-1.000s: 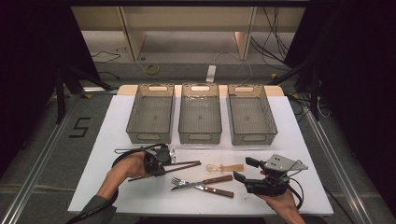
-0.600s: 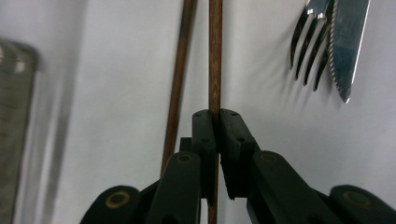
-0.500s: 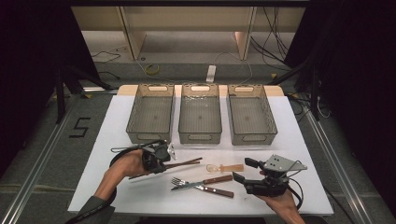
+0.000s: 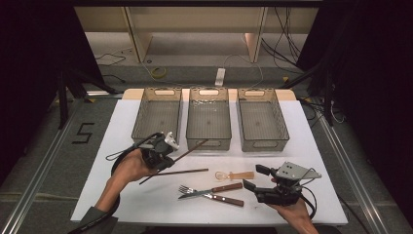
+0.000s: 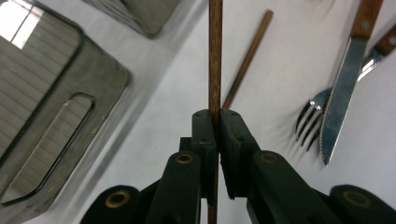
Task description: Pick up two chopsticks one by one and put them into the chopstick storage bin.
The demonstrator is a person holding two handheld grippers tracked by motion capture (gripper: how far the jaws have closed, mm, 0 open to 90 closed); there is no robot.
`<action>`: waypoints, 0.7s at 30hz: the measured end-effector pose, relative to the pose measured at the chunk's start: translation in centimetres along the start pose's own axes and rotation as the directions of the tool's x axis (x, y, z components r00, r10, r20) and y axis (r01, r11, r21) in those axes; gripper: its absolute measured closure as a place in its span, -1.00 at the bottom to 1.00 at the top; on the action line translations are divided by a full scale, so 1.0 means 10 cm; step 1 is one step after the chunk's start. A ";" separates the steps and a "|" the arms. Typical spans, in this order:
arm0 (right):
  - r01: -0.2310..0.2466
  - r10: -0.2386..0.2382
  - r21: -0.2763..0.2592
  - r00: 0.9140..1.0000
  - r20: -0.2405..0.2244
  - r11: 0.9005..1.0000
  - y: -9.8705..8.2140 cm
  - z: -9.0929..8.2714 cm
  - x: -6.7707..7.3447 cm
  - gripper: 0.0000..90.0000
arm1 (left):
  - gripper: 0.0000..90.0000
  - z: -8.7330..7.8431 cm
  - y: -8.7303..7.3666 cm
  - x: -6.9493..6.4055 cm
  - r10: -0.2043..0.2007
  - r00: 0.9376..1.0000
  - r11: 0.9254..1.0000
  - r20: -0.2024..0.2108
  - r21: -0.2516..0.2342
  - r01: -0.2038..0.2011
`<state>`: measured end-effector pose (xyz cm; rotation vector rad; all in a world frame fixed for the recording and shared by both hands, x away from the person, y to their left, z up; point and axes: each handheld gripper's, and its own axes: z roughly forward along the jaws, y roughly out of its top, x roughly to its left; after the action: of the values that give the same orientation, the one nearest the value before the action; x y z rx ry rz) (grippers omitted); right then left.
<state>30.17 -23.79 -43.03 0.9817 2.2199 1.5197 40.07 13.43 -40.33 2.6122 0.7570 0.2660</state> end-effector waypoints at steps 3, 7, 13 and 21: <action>0.000 0.000 -0.001 1.000 0.004 1.000 0.00 0.00 0.00 -0.40 | 0.87 -0.04 -0.02 0.06 -0.071 0.997 0.997 0.020 -0.030 0.071; 0.005 -0.005 -0.001 1.000 0.007 1.000 0.00 0.01 0.00 -0.45 | 0.87 -0.08 -0.03 0.12 -0.129 0.992 0.990 0.000 -0.051 0.129; 0.001 -0.001 -0.013 1.000 0.016 1.000 0.00 0.00 0.00 -0.49 | 0.87 -0.18 -0.02 0.21 -0.179 0.984 0.979 -0.007 -0.097 0.178; 0.000 0.001 -0.032 1.000 0.029 0.999 0.00 -0.01 -0.01 -0.52 | 0.87 -0.25 -0.02 0.38 -0.241 0.970 0.960 -0.017 -0.153 0.236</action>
<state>30.17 -23.91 -42.96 0.9884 2.1687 1.5266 42.39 16.49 -37.93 2.3534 1.0143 0.2869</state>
